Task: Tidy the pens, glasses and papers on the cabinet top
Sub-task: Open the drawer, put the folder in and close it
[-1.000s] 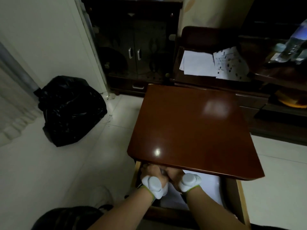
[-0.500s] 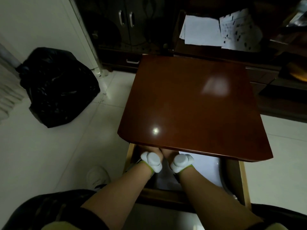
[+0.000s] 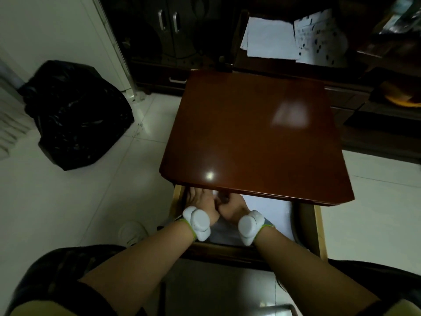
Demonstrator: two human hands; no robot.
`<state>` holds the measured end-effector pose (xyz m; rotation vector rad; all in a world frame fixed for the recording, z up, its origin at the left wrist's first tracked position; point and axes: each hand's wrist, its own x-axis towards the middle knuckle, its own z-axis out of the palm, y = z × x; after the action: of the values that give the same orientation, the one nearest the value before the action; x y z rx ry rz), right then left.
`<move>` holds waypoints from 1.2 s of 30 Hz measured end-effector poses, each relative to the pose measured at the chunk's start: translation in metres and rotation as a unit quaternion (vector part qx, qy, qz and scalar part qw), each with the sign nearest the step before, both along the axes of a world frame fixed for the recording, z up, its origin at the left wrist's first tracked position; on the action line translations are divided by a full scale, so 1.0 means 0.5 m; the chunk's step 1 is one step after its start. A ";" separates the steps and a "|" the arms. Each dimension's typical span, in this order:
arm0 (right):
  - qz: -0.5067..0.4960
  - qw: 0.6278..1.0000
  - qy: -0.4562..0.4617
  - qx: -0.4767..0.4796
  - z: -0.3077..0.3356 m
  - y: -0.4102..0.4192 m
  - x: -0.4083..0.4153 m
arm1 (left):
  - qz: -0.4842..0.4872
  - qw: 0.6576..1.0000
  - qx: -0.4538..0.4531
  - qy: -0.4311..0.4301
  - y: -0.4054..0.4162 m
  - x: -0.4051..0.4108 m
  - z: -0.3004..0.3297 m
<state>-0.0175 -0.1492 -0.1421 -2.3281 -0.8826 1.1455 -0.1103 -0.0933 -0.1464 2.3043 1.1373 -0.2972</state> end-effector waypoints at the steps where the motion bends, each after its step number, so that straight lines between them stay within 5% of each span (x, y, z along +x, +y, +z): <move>1: 0.007 1.000 0.006 0.007 -0.007 0.002 -0.009 | 0.005 1.000 -0.005 0.028 -0.002 -0.003 -0.006; 11: 0.142 0.989 -0.035 -0.010 0.139 -0.070 -0.049 | -0.102 0.993 -0.024 0.051 -0.068 -0.034 0.142; 20: 0.207 0.896 -0.340 0.197 0.200 -0.172 -0.030 | -0.226 0.942 0.240 -0.067 -0.082 -0.072 0.202; 26: 0.325 0.876 -0.355 -0.042 0.177 -0.194 -0.014 | -0.301 0.919 0.239 0.085 -0.070 -0.078 0.177; 36: 0.349 0.845 -0.397 -0.077 0.173 -0.183 -0.018 | -0.319 0.896 0.276 0.135 -0.075 -0.048 0.165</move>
<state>-0.0262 -0.2409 -0.0557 -2.7151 -2.1281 0.3848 -0.1341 -0.1309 -0.0641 3.1992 0.5737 -0.6156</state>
